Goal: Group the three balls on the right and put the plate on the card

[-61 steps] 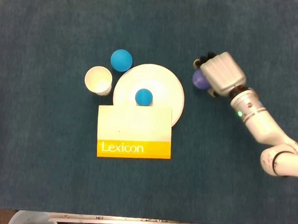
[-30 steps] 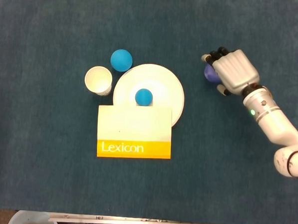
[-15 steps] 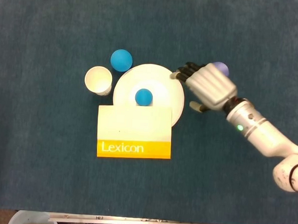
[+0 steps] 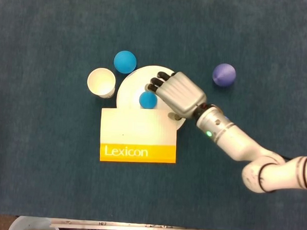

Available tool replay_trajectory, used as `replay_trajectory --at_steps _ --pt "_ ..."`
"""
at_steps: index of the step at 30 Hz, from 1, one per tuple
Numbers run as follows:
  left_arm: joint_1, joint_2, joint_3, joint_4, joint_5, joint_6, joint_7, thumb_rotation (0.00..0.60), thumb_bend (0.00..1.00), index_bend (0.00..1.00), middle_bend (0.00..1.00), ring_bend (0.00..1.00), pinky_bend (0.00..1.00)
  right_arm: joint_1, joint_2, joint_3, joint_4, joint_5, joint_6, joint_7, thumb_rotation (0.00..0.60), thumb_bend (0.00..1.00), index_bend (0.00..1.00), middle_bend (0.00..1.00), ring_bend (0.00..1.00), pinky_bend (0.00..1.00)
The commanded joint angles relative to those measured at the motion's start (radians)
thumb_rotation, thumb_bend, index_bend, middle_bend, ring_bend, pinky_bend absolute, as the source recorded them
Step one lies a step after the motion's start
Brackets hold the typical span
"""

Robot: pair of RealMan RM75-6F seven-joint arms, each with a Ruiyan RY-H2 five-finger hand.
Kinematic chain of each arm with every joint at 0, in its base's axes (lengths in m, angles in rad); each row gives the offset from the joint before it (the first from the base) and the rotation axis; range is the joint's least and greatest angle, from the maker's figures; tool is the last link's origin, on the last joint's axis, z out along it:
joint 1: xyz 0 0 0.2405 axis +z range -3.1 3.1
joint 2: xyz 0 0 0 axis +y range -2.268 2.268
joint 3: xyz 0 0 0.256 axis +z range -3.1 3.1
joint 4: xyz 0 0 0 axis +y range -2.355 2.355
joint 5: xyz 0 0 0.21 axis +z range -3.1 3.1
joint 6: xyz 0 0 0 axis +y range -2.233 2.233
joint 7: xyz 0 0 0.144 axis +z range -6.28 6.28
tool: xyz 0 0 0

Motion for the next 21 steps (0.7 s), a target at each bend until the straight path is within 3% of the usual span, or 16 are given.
replay_trajectory --at_steps 1,10,21 --pt "0.003 0.001 0.0 0.008 0.0 0.003 -0.012 0.6 0.44 0.35 0.31 0.27 0.21 0.03 -0.049 0.011 0.045 0.047 -0.002 -0.026 0.6 0.12 0.27 0.31 0.2 0.48" --pt "0.015 0.008 -0.002 0.03 -0.015 0.013 -0.042 0.6 0.44 0.35 0.31 0.27 0.21 0.074 -0.13 0.027 0.138 0.102 -0.003 -0.036 0.6 0.14 0.3 0.32 0.22 0.5" --pt "0.017 0.007 -0.001 0.037 -0.02 0.006 -0.052 0.6 0.44 0.35 0.31 0.27 0.21 0.106 -0.165 0.028 0.194 0.142 -0.017 -0.041 0.6 0.2 0.31 0.33 0.23 0.56"
